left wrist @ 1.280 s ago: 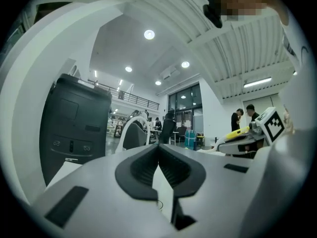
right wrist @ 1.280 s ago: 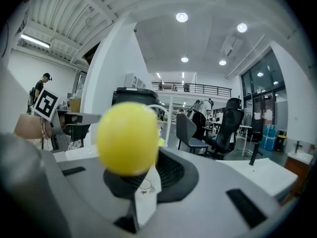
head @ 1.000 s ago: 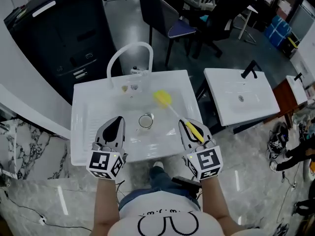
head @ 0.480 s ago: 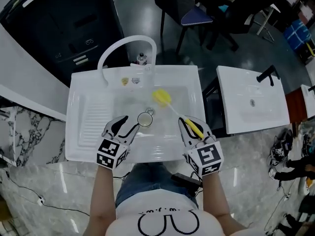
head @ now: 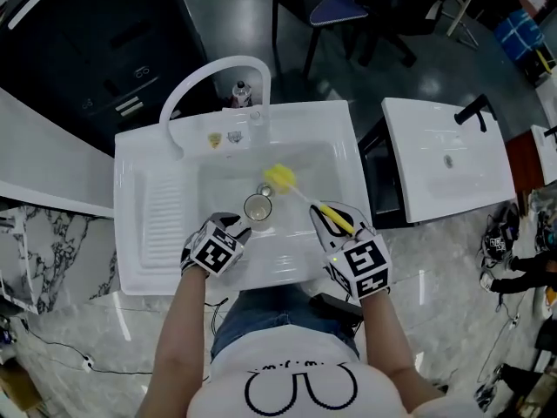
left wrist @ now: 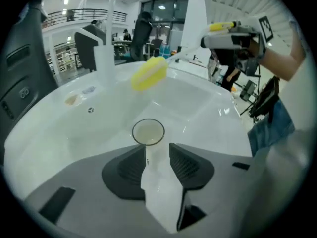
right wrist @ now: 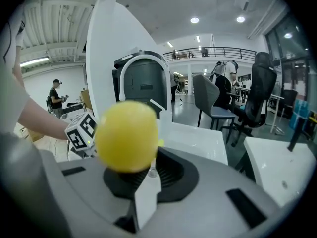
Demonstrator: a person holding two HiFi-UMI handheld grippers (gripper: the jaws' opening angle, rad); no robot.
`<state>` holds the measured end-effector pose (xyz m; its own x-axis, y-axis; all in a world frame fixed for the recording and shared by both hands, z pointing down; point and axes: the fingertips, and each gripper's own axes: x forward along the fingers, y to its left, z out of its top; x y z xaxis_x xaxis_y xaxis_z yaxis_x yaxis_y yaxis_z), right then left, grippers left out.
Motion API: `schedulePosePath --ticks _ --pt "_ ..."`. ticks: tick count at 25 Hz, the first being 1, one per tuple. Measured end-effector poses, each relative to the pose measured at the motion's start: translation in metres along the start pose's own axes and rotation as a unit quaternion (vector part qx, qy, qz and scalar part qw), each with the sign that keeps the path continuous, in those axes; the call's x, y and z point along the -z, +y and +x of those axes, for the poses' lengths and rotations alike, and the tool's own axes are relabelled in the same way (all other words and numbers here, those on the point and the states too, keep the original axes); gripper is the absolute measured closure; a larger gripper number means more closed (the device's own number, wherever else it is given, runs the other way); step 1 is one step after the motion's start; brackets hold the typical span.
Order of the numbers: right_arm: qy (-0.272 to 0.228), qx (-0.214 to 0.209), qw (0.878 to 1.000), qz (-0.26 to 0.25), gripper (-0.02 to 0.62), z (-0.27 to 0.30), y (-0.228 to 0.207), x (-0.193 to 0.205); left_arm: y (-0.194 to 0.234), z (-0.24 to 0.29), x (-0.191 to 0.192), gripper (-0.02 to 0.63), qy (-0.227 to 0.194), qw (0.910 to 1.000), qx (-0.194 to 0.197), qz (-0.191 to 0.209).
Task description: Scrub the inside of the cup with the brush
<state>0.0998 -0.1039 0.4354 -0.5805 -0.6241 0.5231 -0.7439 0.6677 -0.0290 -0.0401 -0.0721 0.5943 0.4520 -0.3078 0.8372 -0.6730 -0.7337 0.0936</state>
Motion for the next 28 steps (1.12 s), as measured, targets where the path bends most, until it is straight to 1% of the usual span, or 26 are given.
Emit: schedulePosePath --ticks 2,5,8,12,13,14,15,18,20,23,28 --pt "0.014 -0.002 1.0 -0.003 0.557 0.006 0.003 0.003 0.0 0.012 0.007 0.445 0.026 0.9996 0.01 0.011" --pt "0.032 -0.005 0.999 -0.012 0.557 0.013 0.009 0.005 0.003 0.027 0.015 0.445 0.053 0.9983 0.022 0.01" --pt "0.046 -0.01 0.999 -0.021 0.557 0.019 0.015 0.009 0.007 0.04 0.022 0.445 0.073 0.9968 0.024 0.022" --pt "0.059 -0.016 0.998 -0.021 0.557 0.021 0.018 0.011 0.013 0.051 0.025 0.445 0.079 0.9963 0.018 0.031" --pt "0.063 -0.017 0.998 -0.02 0.557 0.02 0.019 0.013 0.014 0.052 0.025 0.458 0.077 0.9964 0.015 0.031" --pt "0.066 -0.018 0.997 -0.019 0.557 0.019 0.019 0.015 0.015 0.052 0.025 0.507 0.075 0.9967 0.01 0.031" --pt "0.069 -0.017 0.997 -0.019 0.557 0.019 0.02 0.016 0.017 0.052 0.024 0.532 0.073 0.9969 0.007 0.03" --pt "0.074 -0.019 0.997 -0.021 0.557 0.018 0.02 0.016 0.021 0.052 0.023 0.539 0.07 0.997 0.0 0.033" --pt "0.081 -0.027 0.996 -0.026 0.557 0.016 0.021 0.016 0.02 0.052 0.021 0.54 0.069 0.9968 -0.005 0.041" --pt "0.098 -0.046 0.994 -0.032 0.557 0.01 0.027 0.016 0.019 0.051 0.019 0.541 0.066 0.9953 -0.02 0.067" --pt "0.143 -0.076 0.986 -0.044 0.557 0.005 0.036 0.027 0.015 0.05 0.015 0.541 0.067 0.9865 -0.047 0.142"
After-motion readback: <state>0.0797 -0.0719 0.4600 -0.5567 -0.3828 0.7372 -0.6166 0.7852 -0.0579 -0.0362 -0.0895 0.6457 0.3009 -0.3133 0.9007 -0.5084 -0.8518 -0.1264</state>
